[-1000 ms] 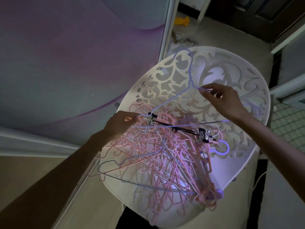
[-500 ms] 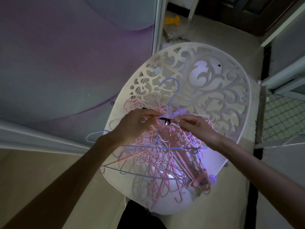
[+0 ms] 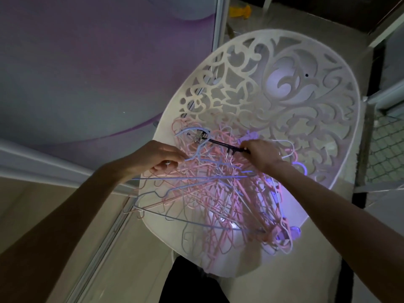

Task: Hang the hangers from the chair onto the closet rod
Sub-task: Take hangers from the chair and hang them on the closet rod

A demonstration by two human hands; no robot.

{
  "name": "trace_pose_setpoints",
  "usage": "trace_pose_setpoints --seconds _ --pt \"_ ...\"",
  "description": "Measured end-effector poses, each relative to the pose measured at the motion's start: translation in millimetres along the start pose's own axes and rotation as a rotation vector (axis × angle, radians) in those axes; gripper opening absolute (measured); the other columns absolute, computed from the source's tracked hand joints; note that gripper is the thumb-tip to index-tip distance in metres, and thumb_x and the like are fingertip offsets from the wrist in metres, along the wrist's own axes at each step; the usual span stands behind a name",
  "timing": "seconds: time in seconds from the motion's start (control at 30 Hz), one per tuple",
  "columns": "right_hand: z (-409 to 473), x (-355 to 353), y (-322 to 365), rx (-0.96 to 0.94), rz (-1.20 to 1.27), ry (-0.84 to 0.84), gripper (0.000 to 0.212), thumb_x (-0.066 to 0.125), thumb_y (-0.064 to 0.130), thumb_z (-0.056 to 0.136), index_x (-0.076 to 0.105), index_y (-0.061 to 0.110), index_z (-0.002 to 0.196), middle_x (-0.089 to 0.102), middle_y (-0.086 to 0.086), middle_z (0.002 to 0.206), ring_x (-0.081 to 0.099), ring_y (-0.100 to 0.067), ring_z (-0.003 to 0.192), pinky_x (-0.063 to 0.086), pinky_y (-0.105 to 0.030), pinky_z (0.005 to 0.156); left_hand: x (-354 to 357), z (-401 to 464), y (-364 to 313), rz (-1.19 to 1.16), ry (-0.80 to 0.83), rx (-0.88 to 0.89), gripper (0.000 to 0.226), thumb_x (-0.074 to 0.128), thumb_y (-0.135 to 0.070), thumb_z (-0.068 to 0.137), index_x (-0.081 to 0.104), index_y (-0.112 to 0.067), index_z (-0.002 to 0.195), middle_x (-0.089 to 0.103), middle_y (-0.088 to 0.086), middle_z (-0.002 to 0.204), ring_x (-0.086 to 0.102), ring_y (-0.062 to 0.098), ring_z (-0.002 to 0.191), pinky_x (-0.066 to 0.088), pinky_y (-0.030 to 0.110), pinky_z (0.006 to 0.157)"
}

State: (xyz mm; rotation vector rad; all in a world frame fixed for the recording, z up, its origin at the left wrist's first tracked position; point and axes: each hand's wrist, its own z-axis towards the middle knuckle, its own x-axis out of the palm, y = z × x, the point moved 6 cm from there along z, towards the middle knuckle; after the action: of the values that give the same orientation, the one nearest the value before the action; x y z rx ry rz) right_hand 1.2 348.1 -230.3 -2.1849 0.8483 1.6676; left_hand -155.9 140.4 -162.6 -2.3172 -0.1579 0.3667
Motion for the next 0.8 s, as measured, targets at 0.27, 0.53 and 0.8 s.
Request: trace_pose_setpoints --seconds 0.27,0.53,0.8 --pt "-13 -43 -26 0.048 0.291 -0.206 0.024 0.054 0.031 0.093 0.069 0.026 0.111 0.071 -0.009 0.094 0.064 -0.029 0.089 0.038 -0.032 0.062 -7 -6 -20 -0.022 0.041 0.147 0.015 0.058 0.003 0.082 0.063 0.010 0.069 0.045 -0.003 0.041 0.031 0.004 0.035 0.028 0.009 0.041" --pt "-62 -88 -19 0.251 1.026 0.159 0.019 0.055 0.009 0.092 0.067 -0.003 0.103 0.047 0.000 0.050 0.035 0.002 0.031 0.028 -0.010 0.032 -4 -36 -63 0.037 0.024 0.313 0.016 0.075 -0.013 0.053 0.072 -0.029 0.055 0.065 -0.008 0.055 0.056 -0.004 0.055 0.042 0.008 0.057" --pt "-166 -150 45 0.264 1.266 0.509 0.013 0.064 0.017 0.087 0.070 0.006 0.091 0.061 0.003 0.059 0.051 -0.004 0.046 0.041 -0.014 0.045 13 -117 -135 0.233 -0.088 0.500 0.033 0.079 -0.015 0.072 0.069 -0.044 0.061 0.070 -0.020 0.063 0.062 -0.009 0.066 0.043 0.006 0.066"
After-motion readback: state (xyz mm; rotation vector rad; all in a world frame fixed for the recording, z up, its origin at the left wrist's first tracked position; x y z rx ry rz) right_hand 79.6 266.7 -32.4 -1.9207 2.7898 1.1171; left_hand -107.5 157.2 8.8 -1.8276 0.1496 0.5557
